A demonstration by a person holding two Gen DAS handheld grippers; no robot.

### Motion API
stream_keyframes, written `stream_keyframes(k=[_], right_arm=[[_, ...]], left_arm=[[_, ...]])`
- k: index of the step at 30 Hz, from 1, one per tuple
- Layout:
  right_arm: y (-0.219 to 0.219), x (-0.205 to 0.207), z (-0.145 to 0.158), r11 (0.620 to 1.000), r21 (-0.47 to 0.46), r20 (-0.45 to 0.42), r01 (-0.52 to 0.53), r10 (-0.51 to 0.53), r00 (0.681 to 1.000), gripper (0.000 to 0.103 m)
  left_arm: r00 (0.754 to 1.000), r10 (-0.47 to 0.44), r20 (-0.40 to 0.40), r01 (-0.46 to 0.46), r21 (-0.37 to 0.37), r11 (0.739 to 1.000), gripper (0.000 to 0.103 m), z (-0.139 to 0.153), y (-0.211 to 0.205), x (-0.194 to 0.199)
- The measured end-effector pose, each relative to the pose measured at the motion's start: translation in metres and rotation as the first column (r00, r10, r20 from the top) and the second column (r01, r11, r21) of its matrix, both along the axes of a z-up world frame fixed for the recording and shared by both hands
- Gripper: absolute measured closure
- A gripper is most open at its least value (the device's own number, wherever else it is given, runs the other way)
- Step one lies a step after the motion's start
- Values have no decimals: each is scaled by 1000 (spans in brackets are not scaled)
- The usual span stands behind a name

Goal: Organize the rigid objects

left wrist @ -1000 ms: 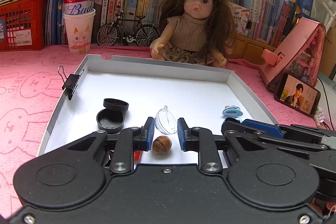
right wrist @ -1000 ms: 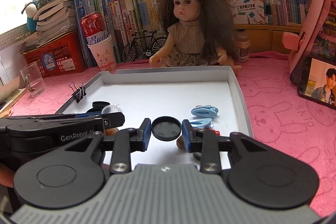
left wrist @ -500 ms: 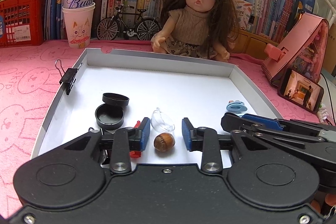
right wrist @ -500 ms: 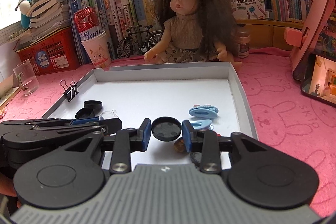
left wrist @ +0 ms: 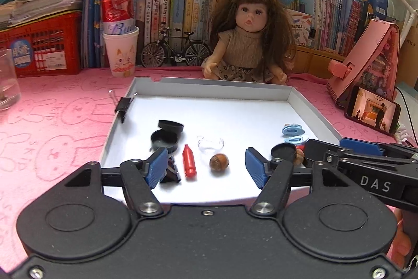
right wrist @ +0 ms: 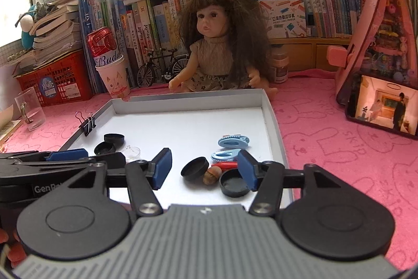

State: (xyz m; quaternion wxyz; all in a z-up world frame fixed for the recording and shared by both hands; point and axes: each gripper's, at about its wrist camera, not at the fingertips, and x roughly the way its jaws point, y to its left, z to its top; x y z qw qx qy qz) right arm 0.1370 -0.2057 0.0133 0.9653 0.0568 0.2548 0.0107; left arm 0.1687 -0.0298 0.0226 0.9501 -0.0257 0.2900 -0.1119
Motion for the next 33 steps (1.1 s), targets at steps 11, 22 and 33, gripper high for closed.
stream_keyframes(k=[11,22,33], right_arm=[[6,-41,-16,998,-43,-58,42,-44,997,17],[18,-39,-34,991,-124,-140,42,-59,988,11],[15,-36,-37,991,-119,-165,60,-80,983,2]], left_arm=[[998,54,-39,-53,25,998,30,-12,24,-53],[994,85,-63,-78,106,991,22,-31,27,-56],[994,77,-78,-67,120,991,7,-34,24,-52]])
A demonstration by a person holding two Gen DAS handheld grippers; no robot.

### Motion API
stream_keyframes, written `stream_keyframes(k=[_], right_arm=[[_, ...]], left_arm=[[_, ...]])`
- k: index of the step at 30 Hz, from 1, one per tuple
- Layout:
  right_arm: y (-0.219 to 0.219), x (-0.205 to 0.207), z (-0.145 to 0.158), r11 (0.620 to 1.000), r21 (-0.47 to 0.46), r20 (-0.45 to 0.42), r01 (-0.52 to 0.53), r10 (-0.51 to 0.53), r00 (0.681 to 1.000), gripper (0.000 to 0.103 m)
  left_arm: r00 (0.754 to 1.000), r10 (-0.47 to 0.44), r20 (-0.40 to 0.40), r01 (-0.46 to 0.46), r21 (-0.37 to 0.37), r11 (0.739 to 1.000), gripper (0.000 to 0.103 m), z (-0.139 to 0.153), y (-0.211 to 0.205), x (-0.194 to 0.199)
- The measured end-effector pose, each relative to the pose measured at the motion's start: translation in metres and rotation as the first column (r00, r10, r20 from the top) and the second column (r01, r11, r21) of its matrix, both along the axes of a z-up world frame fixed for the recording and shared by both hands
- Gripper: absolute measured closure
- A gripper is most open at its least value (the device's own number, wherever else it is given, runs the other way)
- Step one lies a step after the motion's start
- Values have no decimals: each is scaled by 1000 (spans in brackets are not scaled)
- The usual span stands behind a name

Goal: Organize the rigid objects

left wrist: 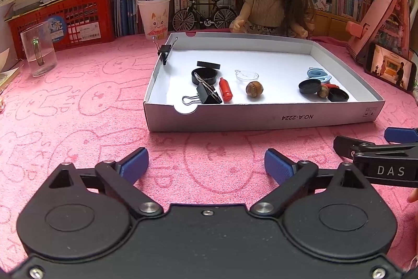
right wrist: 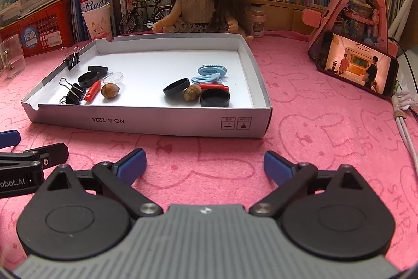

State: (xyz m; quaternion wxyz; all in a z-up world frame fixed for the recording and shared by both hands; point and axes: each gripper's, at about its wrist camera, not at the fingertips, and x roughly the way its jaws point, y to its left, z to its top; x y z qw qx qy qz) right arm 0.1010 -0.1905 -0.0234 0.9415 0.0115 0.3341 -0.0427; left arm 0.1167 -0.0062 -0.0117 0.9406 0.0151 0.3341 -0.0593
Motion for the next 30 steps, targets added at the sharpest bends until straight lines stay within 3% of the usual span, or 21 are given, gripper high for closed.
stream_keyframes(k=[11,30], right_arm=[[-1,1,0,1000,1,-4,4,-4,1000,0],[-1,1,0,1000,2,-4,4,-4,1000,0]], left_arm=[[1000,17,-9,-17,5,1000,1,-2,1,1],[1000,17,-9,-17,8,1000,0,-2,1,1]])
